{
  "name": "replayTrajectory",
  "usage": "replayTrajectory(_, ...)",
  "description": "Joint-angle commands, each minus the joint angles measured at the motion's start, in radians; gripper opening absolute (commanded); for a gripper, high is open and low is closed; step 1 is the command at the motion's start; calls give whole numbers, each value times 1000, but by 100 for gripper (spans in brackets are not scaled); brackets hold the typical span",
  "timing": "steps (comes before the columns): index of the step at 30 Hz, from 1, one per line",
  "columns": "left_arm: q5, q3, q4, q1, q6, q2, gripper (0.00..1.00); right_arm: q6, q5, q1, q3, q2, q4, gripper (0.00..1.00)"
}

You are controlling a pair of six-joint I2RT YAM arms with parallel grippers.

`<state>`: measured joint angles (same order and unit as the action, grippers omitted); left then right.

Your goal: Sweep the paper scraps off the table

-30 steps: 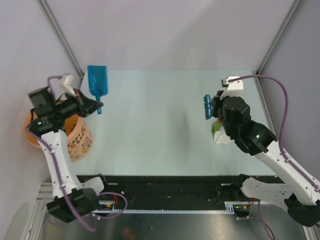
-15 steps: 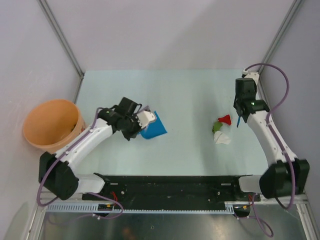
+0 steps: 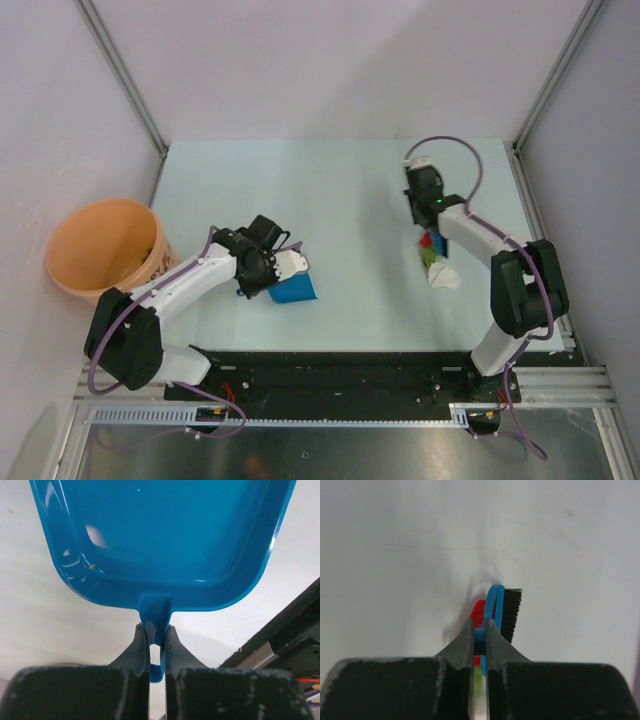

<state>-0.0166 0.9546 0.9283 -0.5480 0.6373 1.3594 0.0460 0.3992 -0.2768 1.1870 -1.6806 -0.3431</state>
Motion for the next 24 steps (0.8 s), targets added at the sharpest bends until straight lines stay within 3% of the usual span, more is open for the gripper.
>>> replayTrajectory(1, 15, -56, -11, -6, 76, 15, 0, -41, -158, -201, 5, -7, 119, 0)
replayTrajectory(8, 15, -85, -23, 0, 102, 33, 0, -115, -261, -465, 5, 30, 191, 0)
replayTrajectory(15, -32, -74, -37, -1, 76, 93, 0, -92, -266, -542, 5, 180, 139, 0)
replayTrajectory(20, -13, -7, -46, -3, 50, 148, 0, -139, -51, -535, 5, 300, 79, 0)
replayTrajectory(24, 15, 58, -46, -1, 4, 214, 0, -170, 100, -512, 5, 259, 70, 0)
